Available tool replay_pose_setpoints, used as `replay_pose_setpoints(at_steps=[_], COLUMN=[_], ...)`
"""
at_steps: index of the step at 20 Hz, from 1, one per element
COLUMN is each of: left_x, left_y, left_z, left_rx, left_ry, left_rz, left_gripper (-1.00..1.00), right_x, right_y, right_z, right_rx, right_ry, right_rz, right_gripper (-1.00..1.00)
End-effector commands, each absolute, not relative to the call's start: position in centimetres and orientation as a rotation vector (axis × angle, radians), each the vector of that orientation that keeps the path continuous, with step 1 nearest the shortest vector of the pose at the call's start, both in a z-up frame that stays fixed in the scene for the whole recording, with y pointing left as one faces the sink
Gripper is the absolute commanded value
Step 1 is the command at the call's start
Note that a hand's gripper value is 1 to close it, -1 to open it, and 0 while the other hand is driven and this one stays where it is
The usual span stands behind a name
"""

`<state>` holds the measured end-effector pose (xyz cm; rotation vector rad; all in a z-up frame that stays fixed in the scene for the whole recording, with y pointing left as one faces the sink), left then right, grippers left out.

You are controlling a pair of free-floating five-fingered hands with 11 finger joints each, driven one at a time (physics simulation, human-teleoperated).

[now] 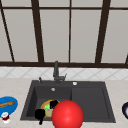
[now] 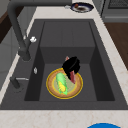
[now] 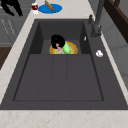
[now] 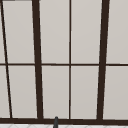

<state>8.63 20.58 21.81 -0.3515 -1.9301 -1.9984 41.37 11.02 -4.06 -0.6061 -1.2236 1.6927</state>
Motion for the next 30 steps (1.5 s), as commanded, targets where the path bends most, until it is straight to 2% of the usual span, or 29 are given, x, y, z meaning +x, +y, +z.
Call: replay_pose_setpoints(at_steps=[1,15,30], left_x=[8.6,8.6,8.6], left_y=[20.6,20.6,20.6], left_z=[21.8,21.8,21.8], left_rx=[-0.351,-0.351,-0.351], left_ry=[-1.93,-1.93,-1.93], left_rz=[-1.998,-1.998,-1.998], left_gripper=[0.0,0.0,0.0], right_x=[42.6,43.6,43.1], right_y=[10.0,7.8,0.7], right_z=[-2.0,3.7,10.0], right_rx=[-0.635,-0.787,-0.776], right_ry=[-1.238,-1.047,-1.078], right_rz=[1.694,1.554,1.56], right_gripper=[1.0,1.0,1.0])
